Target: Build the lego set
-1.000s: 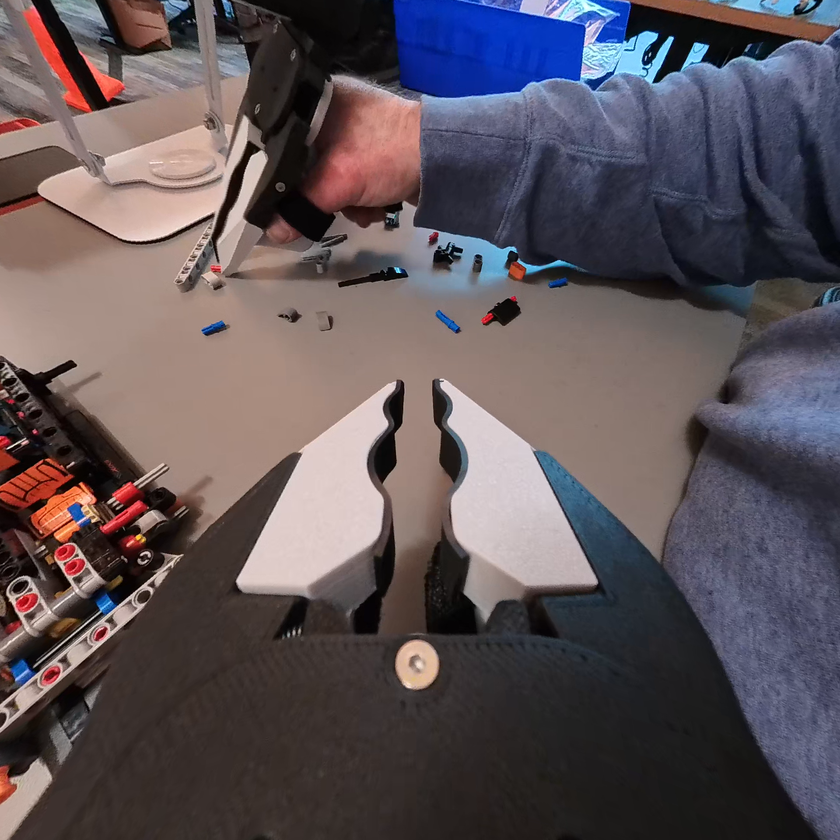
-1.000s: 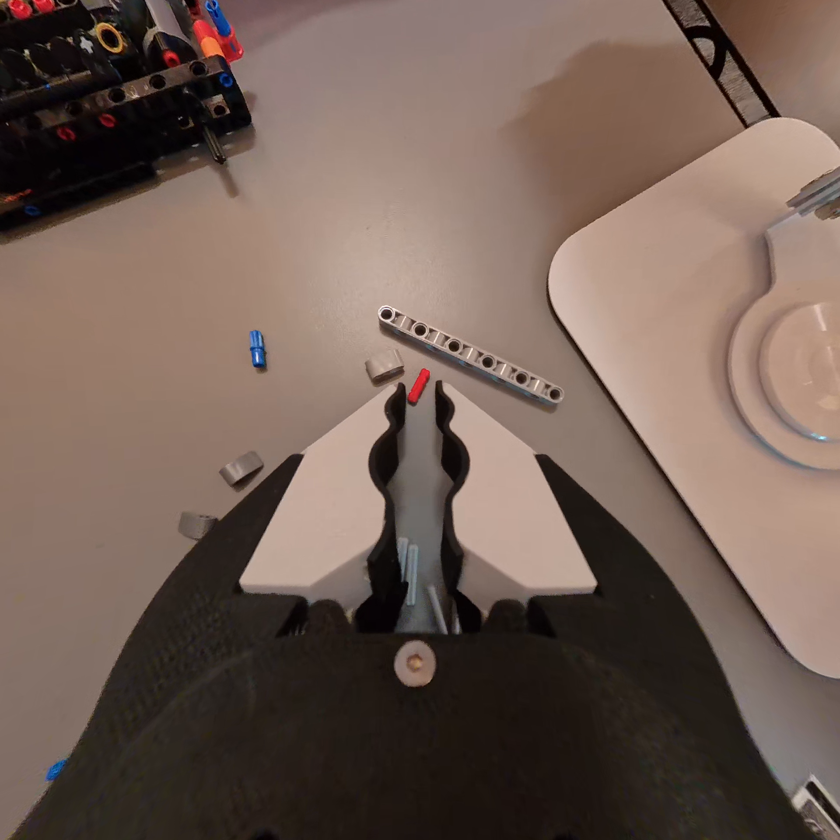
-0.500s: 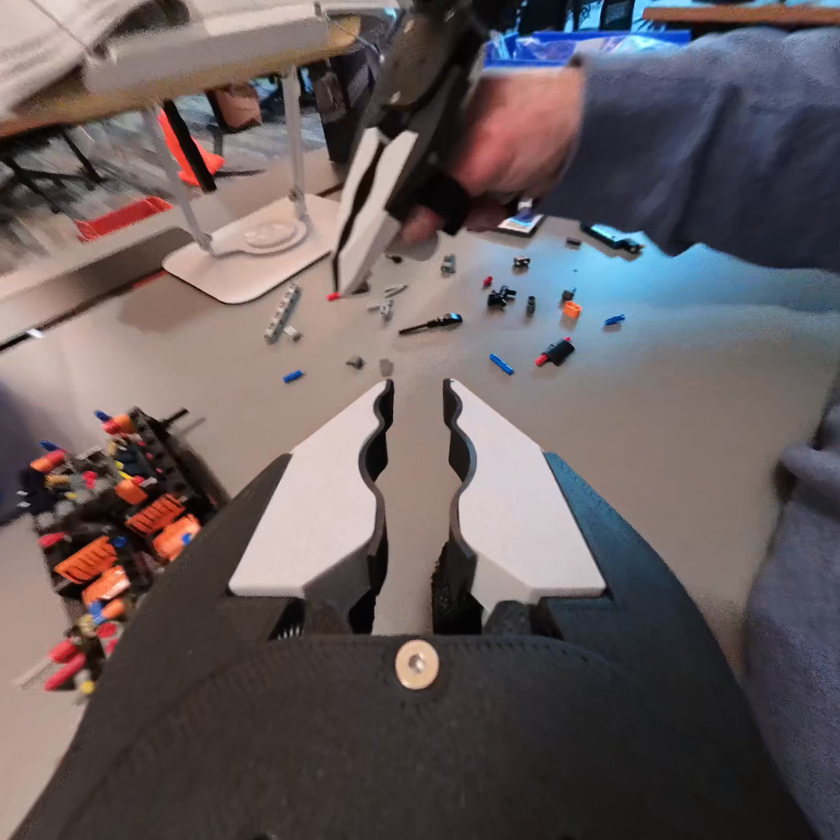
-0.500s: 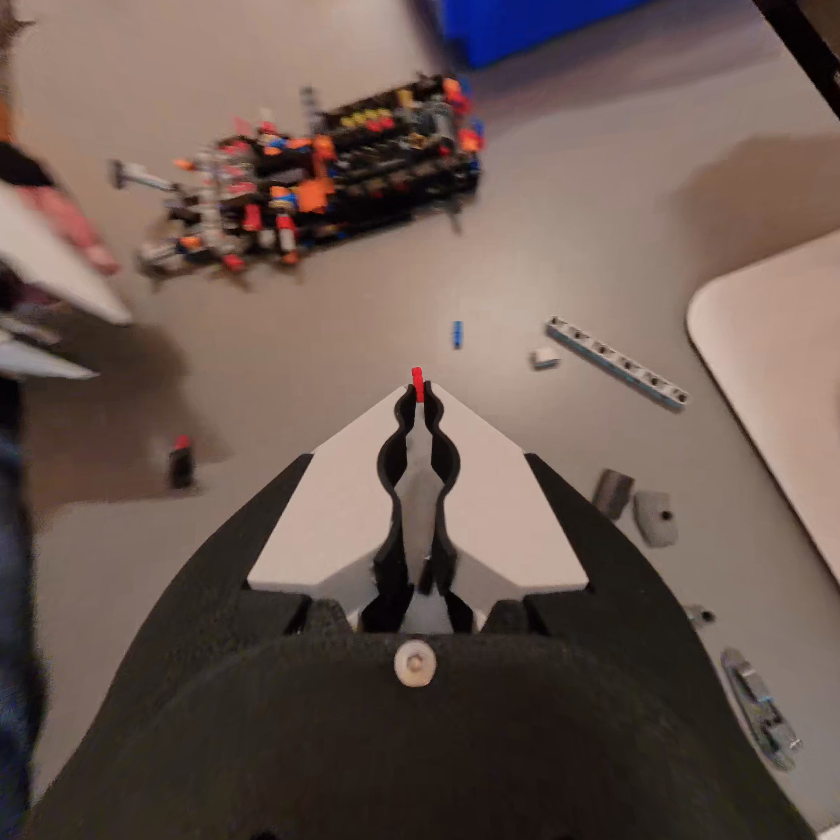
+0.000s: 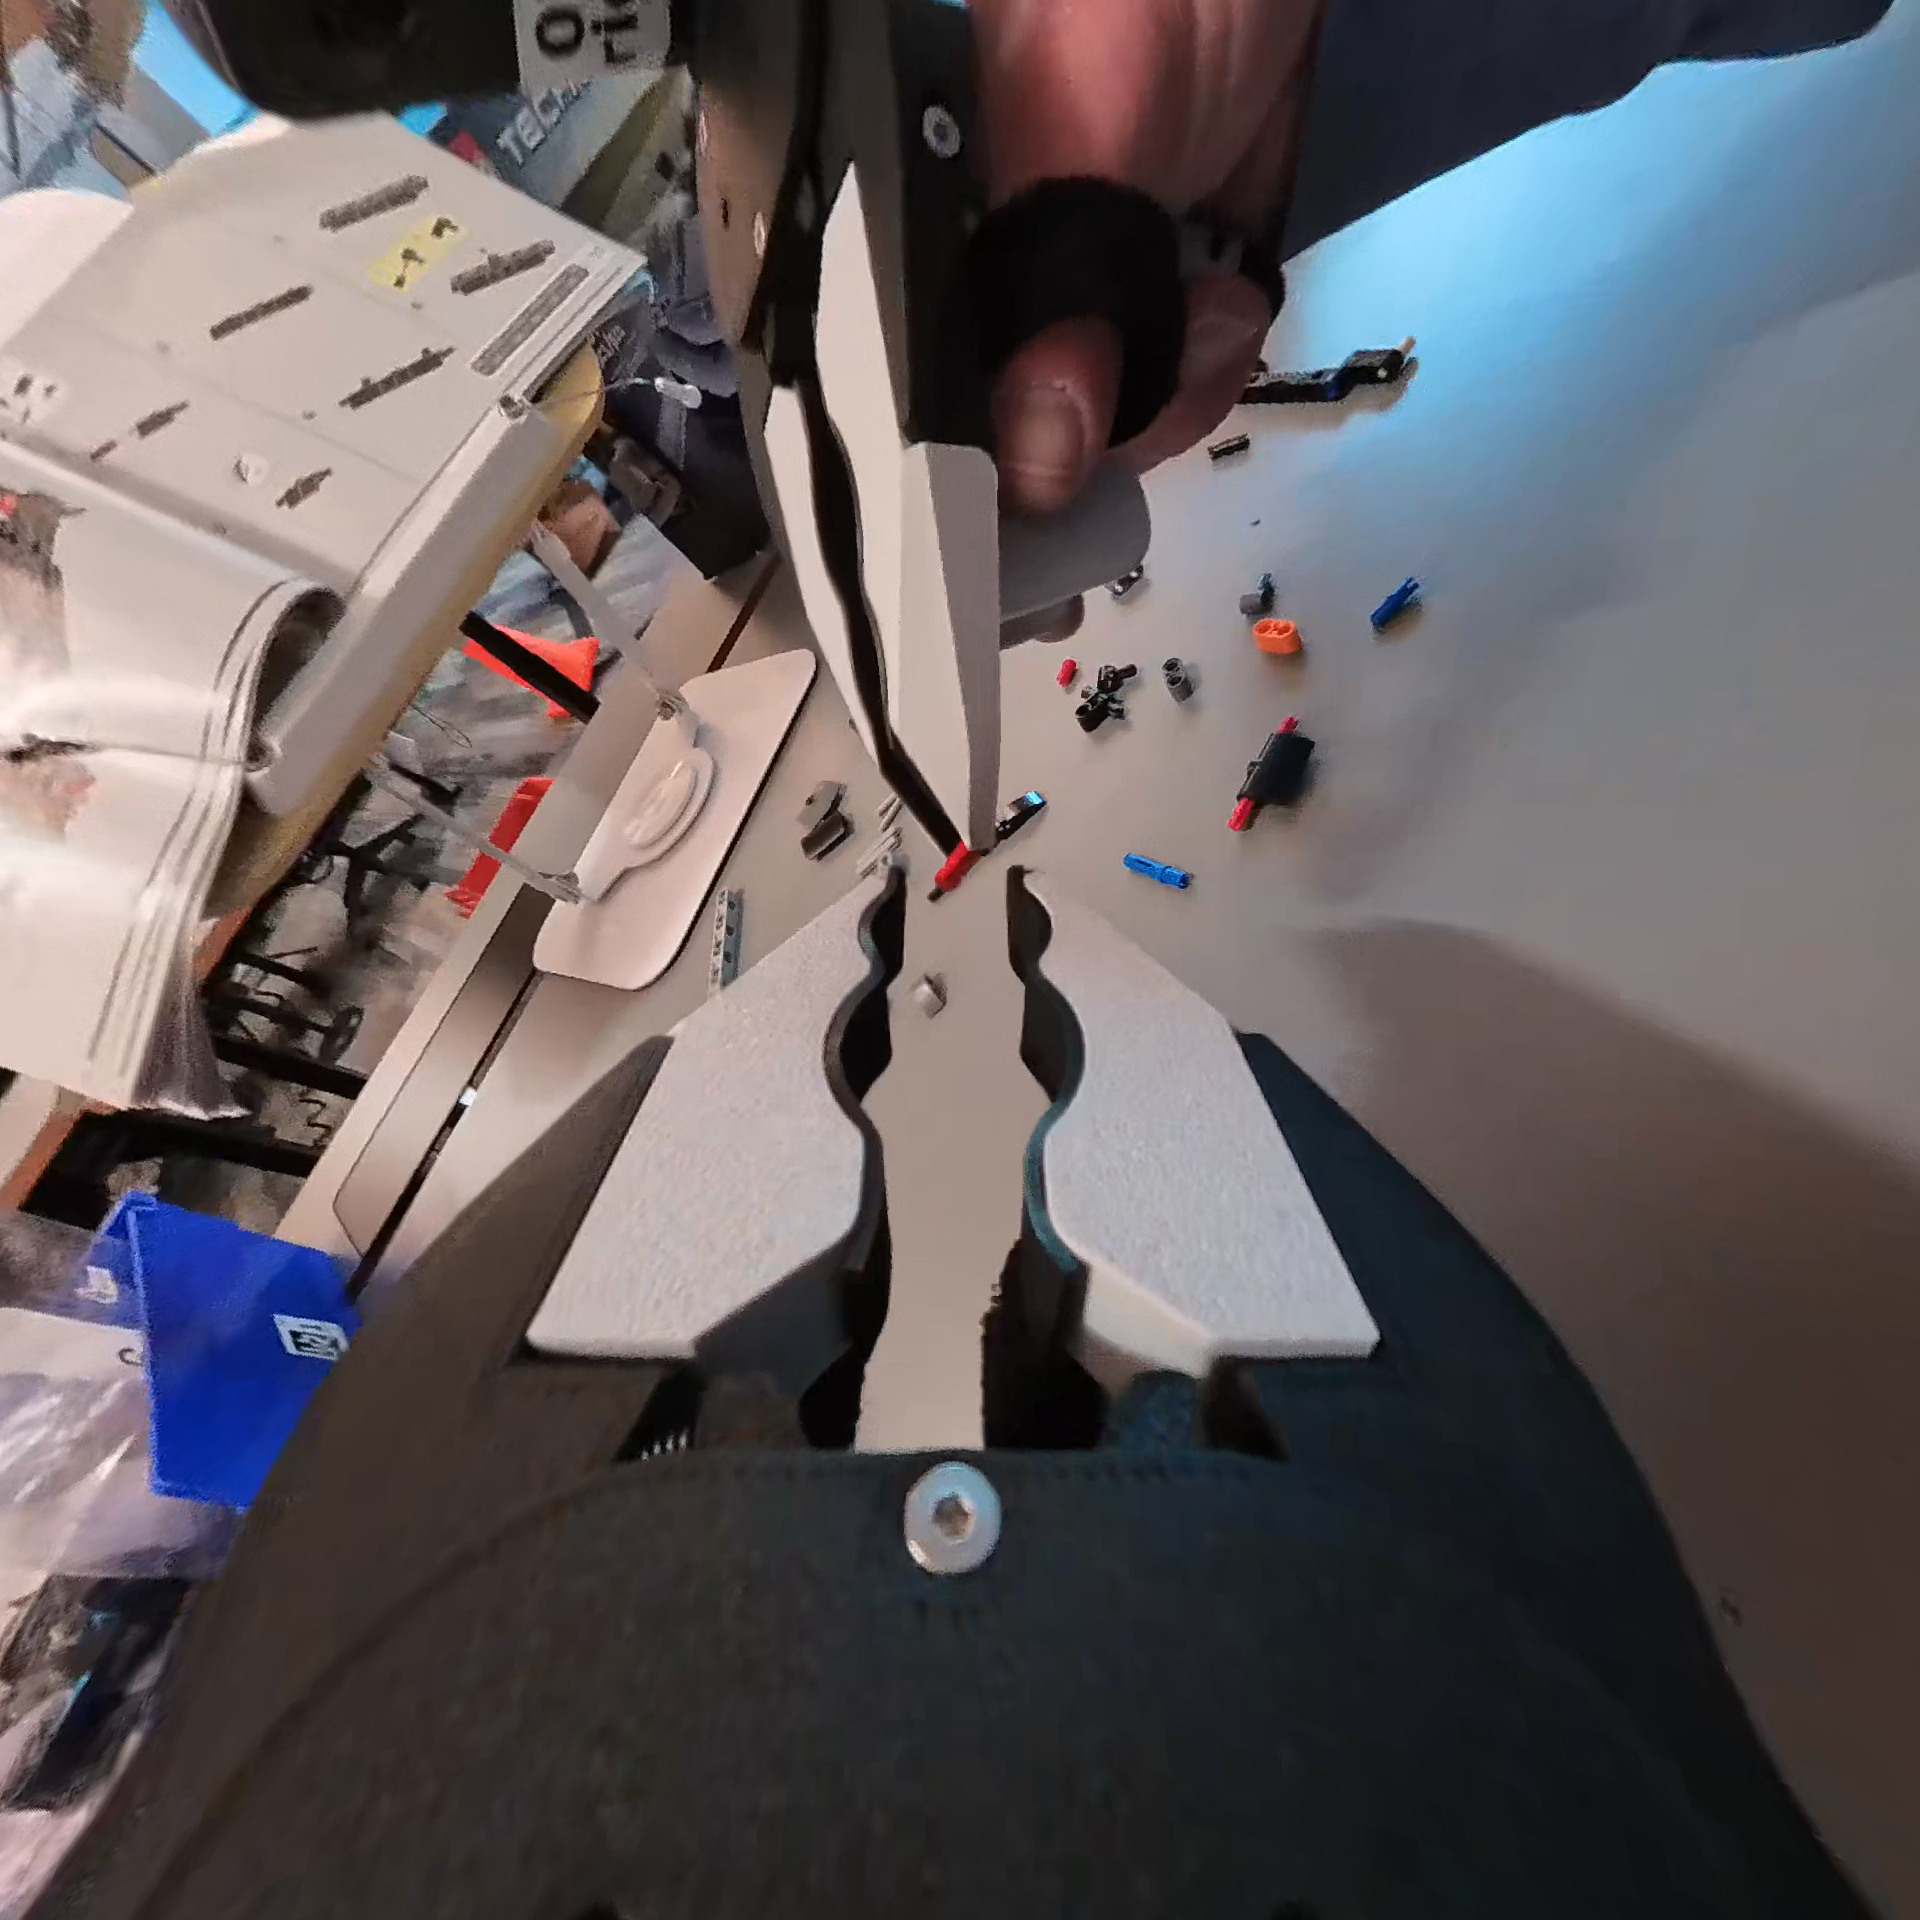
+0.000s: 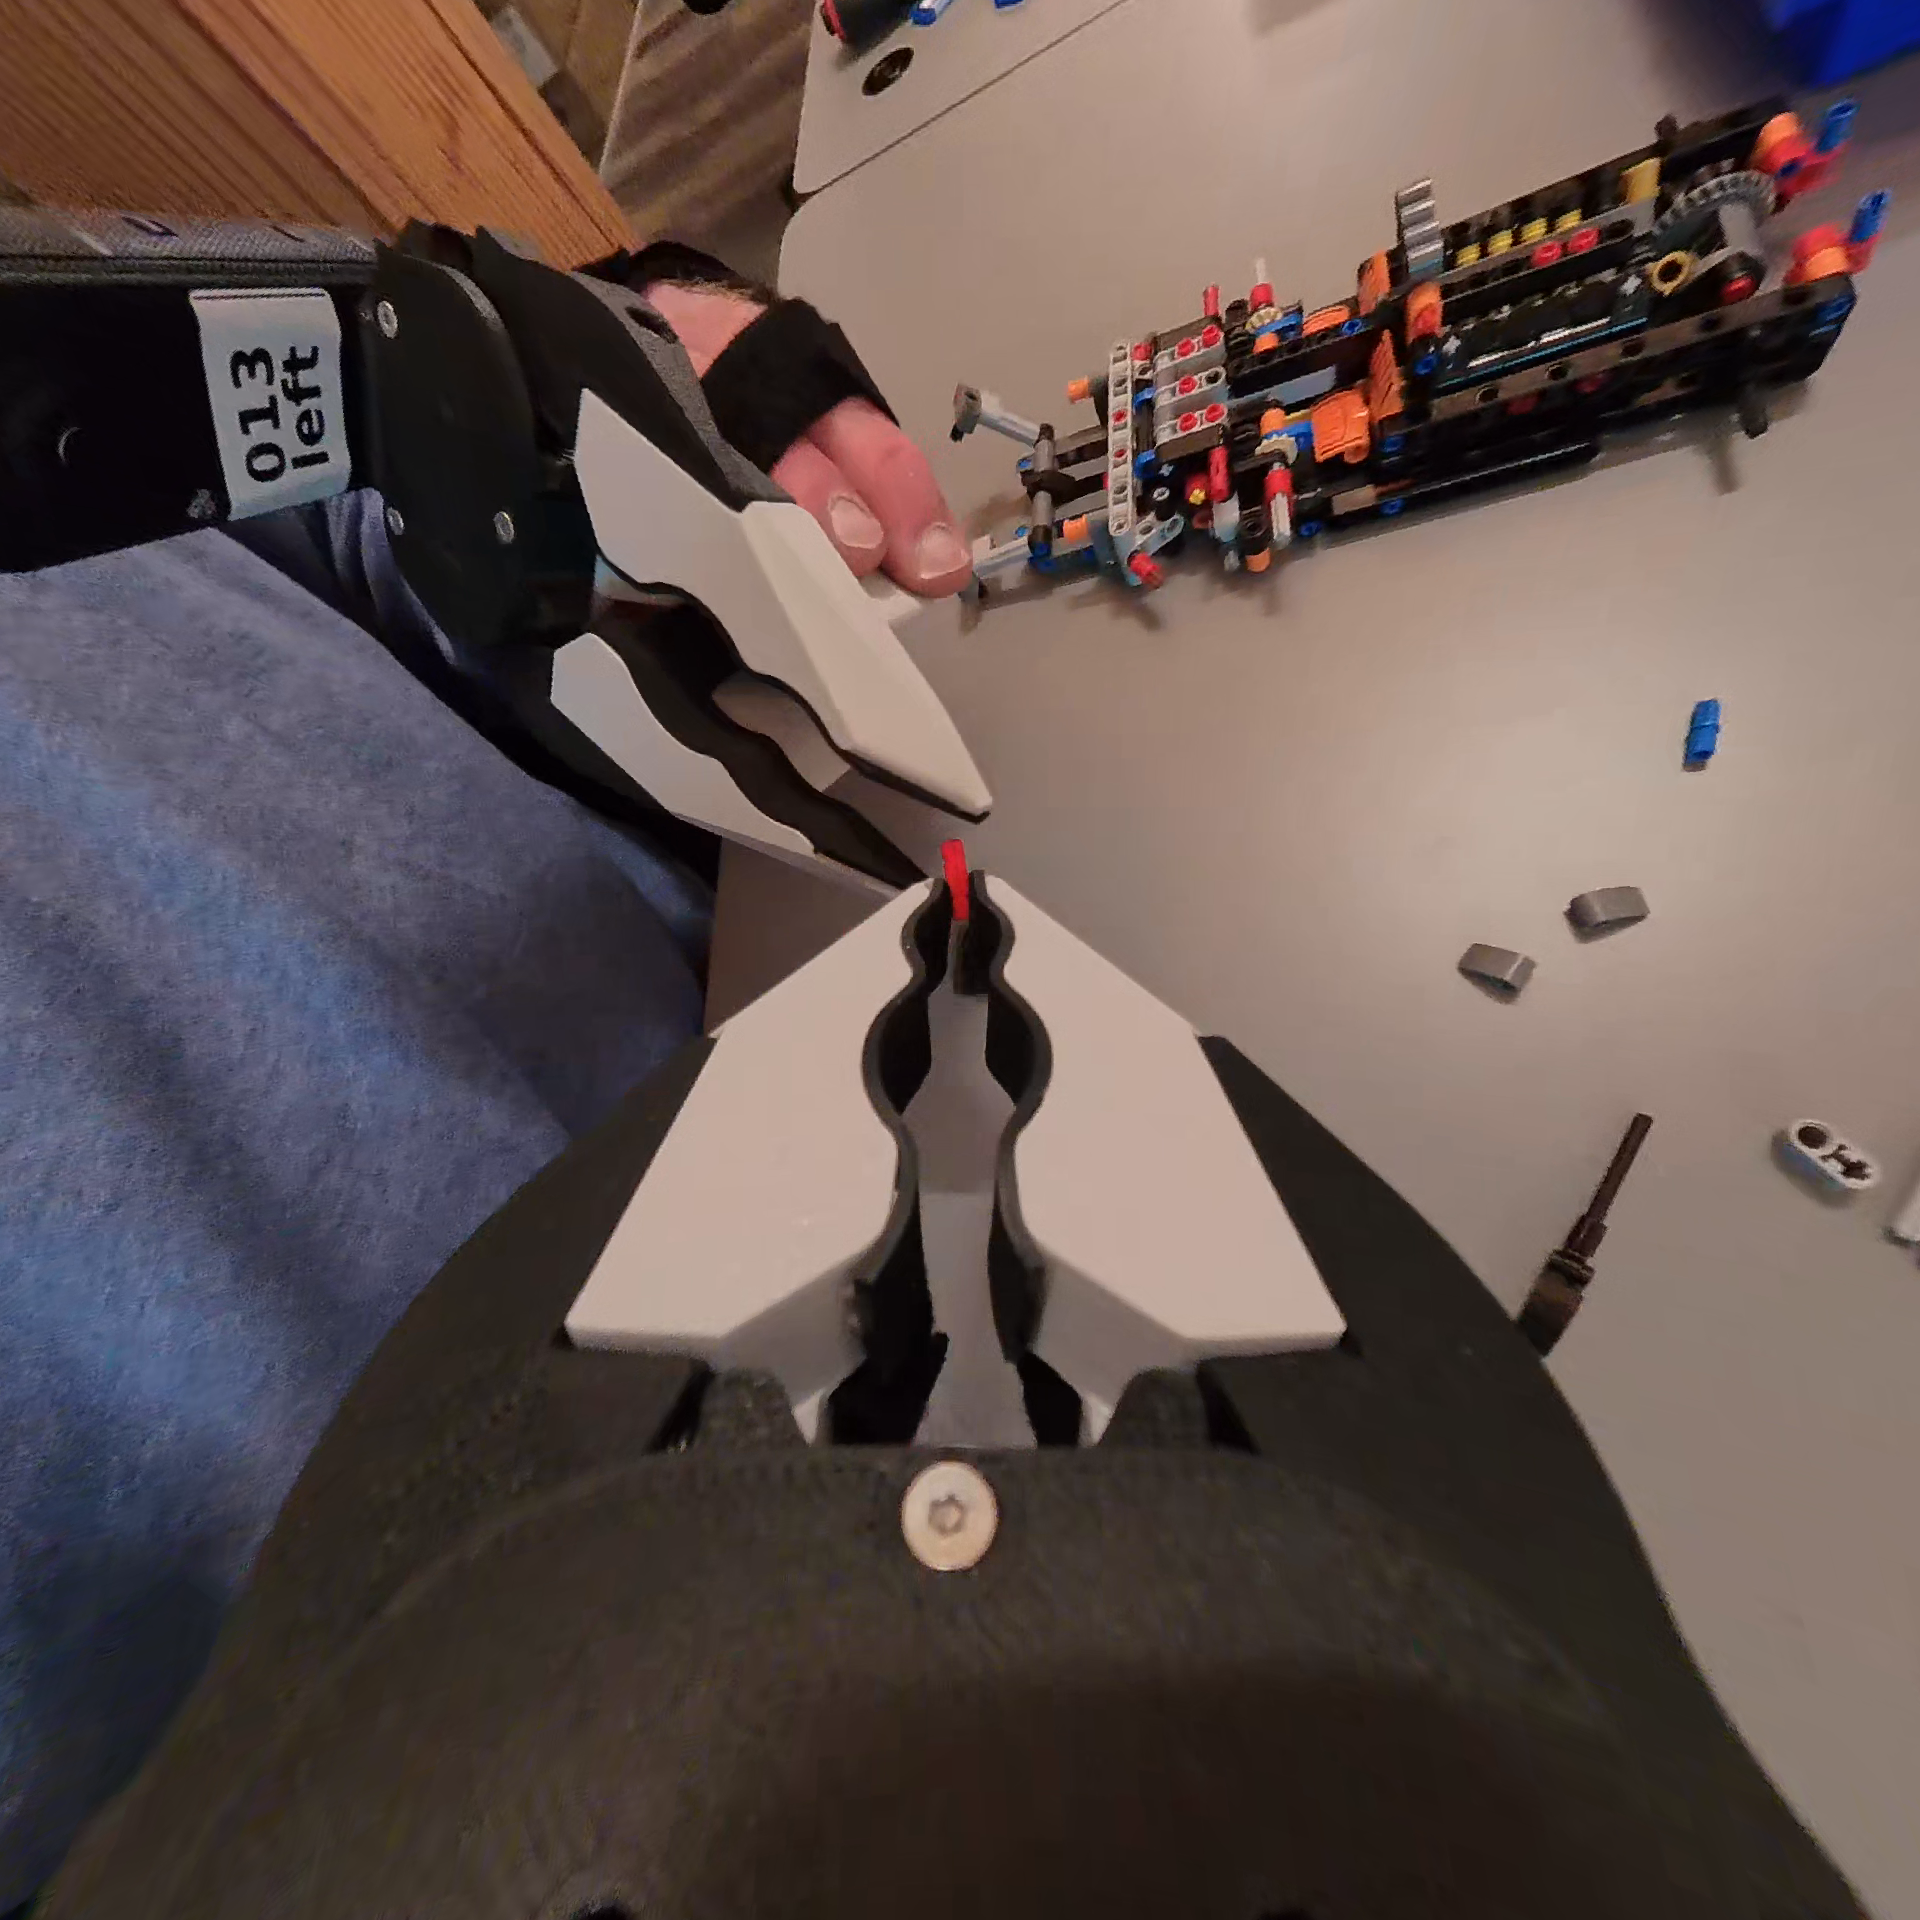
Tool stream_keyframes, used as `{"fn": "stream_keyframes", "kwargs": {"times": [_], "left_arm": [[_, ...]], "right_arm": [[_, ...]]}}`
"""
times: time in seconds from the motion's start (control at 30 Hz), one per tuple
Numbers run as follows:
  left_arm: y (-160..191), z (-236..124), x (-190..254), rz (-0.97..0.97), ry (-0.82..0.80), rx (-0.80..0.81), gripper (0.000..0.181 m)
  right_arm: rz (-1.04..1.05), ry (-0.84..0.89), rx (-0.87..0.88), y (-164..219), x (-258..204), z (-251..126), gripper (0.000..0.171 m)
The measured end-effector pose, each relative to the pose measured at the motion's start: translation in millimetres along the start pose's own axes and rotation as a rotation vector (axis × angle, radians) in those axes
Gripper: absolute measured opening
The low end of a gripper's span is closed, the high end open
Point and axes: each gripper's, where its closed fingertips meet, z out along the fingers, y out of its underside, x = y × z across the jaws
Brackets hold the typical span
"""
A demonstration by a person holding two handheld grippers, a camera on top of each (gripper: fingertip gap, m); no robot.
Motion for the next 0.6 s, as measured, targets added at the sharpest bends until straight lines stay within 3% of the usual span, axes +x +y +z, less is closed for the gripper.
{"fn": "stream_keyframes", "kwargs": {"times": [0.27,0.6], "left_arm": [[-2,0,6,0.019,0.032,0.002,0.003],[-19,-11,-13,-0.075,-0.054,0.133,0.002]], "right_arm": [[0.026,-0.047,0.008,2,-5,1,0.001],[0.081,-0.095,0.243,-20,-10,-13,0.008]]}}
